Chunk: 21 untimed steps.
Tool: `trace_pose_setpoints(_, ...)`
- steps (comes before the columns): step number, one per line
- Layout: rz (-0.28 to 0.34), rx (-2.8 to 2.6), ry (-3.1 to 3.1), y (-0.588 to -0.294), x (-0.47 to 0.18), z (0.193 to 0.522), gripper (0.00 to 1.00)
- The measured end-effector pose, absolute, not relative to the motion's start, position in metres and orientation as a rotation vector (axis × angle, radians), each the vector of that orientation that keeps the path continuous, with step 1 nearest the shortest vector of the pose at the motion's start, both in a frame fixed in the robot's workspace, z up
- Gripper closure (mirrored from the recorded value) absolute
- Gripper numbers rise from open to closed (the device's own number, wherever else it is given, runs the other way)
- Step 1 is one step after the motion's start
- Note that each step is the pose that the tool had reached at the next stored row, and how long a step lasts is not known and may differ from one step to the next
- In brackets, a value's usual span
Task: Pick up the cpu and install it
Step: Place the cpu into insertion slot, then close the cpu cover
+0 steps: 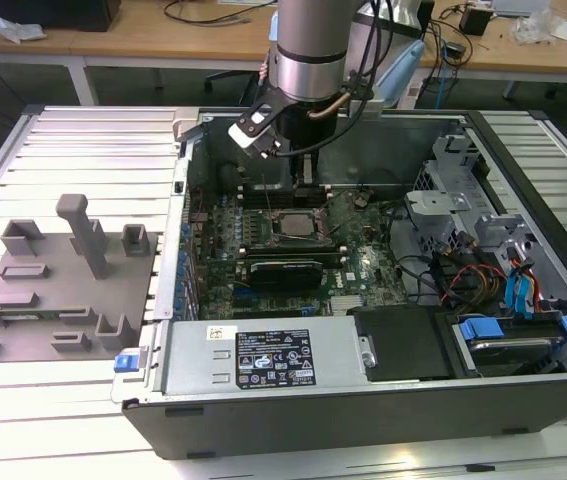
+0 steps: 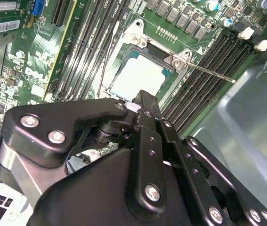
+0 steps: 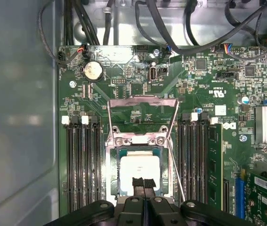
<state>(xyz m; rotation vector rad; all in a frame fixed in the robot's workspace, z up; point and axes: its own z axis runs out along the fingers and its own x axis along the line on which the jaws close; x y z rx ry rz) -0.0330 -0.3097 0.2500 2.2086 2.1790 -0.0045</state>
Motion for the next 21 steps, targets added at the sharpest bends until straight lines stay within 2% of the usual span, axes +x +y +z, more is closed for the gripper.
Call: trace_pose_setpoints(21, -0.005, 2.209, 2.179, -0.3098, -0.033, 0.2575, 0.89)
